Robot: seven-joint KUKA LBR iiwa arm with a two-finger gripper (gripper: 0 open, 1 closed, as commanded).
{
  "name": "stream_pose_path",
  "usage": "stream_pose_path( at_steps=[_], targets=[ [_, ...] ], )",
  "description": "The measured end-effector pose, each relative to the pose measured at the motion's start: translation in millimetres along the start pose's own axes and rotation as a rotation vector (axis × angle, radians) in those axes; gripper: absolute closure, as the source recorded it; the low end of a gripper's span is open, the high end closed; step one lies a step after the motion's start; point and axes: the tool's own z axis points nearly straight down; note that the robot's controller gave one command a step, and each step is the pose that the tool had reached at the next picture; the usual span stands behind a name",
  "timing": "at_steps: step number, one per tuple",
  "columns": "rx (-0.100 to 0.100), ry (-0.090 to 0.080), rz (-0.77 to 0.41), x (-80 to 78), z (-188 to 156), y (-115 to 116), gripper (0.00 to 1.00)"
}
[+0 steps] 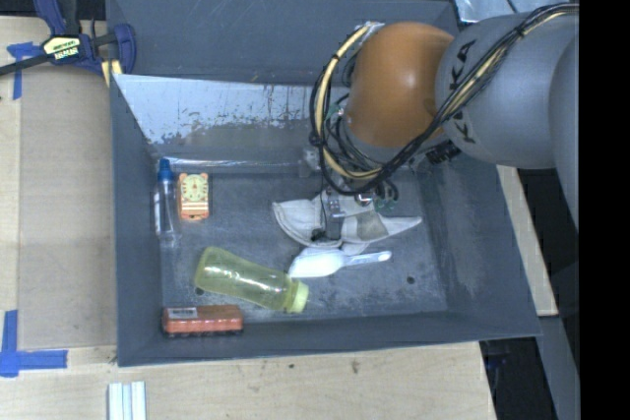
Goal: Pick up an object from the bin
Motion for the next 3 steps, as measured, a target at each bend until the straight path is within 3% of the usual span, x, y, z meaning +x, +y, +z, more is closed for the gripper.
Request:
stream_pose_path(
  at_steps=[1, 2, 3],
  targets=[
    [0.0, -0.001, -0.062, 2.3, 29, 3, 0.0],
    [-0.002, 0.001, -0.011, -4.5, 54, 7, 1.0],
    [-0.002, 0.001, -0.01, -4.5, 54, 6, 1.0]
  ],
)
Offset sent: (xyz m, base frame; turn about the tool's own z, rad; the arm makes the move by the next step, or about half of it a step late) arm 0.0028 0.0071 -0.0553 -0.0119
